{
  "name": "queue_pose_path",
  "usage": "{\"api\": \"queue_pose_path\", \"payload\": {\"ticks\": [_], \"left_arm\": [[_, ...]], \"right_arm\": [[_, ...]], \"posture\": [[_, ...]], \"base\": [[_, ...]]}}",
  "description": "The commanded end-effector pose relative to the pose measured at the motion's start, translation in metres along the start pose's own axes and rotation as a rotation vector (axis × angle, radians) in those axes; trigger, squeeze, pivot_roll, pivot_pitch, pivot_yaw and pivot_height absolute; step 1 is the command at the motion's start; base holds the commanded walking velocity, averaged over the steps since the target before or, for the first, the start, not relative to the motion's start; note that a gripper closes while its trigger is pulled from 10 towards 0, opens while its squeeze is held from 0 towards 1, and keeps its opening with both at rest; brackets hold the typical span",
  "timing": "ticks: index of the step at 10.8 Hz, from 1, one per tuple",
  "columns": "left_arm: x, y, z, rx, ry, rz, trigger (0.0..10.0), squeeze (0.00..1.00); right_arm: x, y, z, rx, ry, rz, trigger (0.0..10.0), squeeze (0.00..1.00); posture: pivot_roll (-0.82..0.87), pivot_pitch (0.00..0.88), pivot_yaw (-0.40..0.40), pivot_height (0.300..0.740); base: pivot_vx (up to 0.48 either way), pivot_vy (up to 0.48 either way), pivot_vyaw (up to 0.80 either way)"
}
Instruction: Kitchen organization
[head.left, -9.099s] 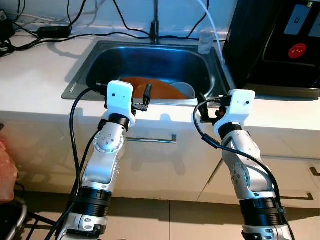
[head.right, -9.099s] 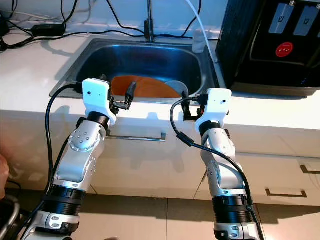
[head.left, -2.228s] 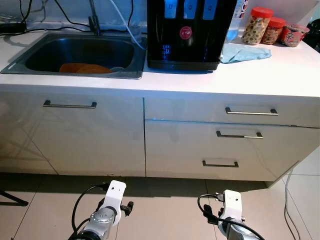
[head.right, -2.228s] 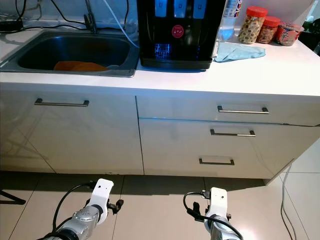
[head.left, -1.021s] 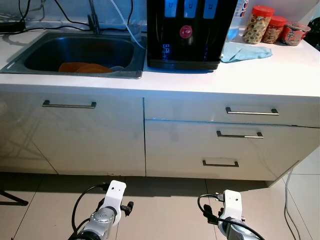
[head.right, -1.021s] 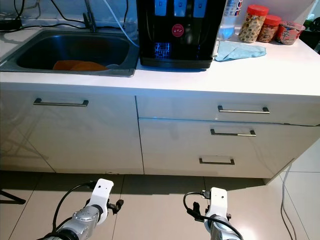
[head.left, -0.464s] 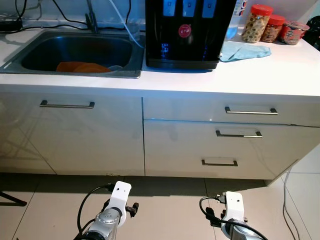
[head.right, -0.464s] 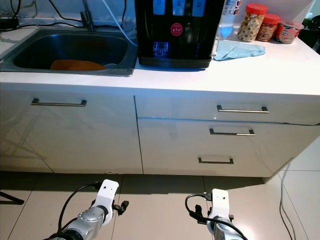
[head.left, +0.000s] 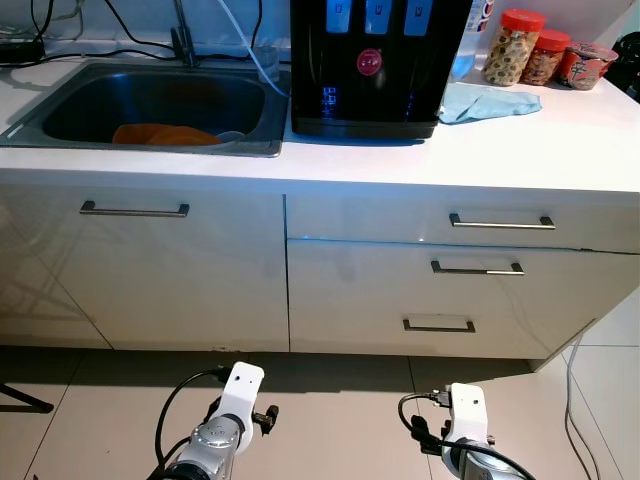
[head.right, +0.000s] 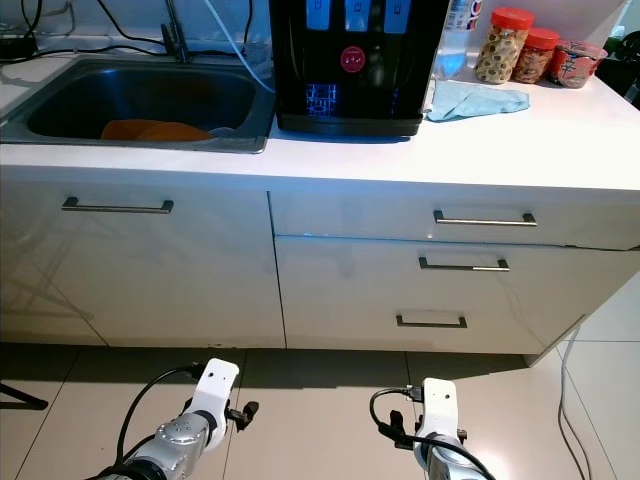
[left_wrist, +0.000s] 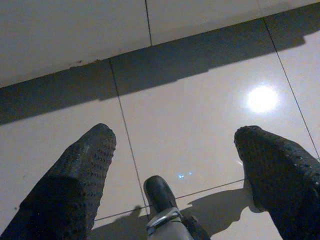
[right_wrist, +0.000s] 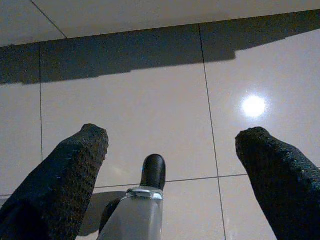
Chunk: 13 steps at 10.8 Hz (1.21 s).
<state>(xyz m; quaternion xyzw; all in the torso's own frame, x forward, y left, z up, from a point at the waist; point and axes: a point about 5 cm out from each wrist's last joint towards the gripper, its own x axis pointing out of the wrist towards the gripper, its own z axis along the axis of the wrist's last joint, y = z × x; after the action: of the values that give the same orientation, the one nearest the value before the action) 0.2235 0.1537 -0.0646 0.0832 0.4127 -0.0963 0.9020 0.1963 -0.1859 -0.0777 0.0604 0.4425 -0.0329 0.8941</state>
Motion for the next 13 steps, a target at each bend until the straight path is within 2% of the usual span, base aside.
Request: {"api": "queue_pose_path", "payload": {"ticks": [1, 8, 13], "left_arm": [[0.0004, 0.0007, 0.0030, -0.001, -0.010, -0.003, 10.0, 0.00], [-0.0006, 0.0015, -0.0009, 0.014, -0.005, -0.007, 10.0, 0.00], [-0.0006, 0.0002, -0.0020, 0.055, 0.004, -0.011, 10.0, 0.00]], "right_arm": [[-0.0005, -0.0011, -0.0030, -0.005, 0.016, 0.001, 10.0, 0.00], [-0.0017, -0.0052, -0.0080, -0.014, 0.036, -0.009, 10.0, 0.00], [-0.0017, -0.0054, -0.0074, -0.025, 0.035, -0.008, 10.0, 0.00]], "posture": [[-0.14, 0.000, -0.034, 0.740], [-0.13, 0.000, -0.035, 0.740], [-0.14, 0.000, -0.036, 0.740]], "base": [[0.000, 0.000, 0.00], [0.000, 0.000, 0.00], [0.000, 0.000, 0.00]]}}
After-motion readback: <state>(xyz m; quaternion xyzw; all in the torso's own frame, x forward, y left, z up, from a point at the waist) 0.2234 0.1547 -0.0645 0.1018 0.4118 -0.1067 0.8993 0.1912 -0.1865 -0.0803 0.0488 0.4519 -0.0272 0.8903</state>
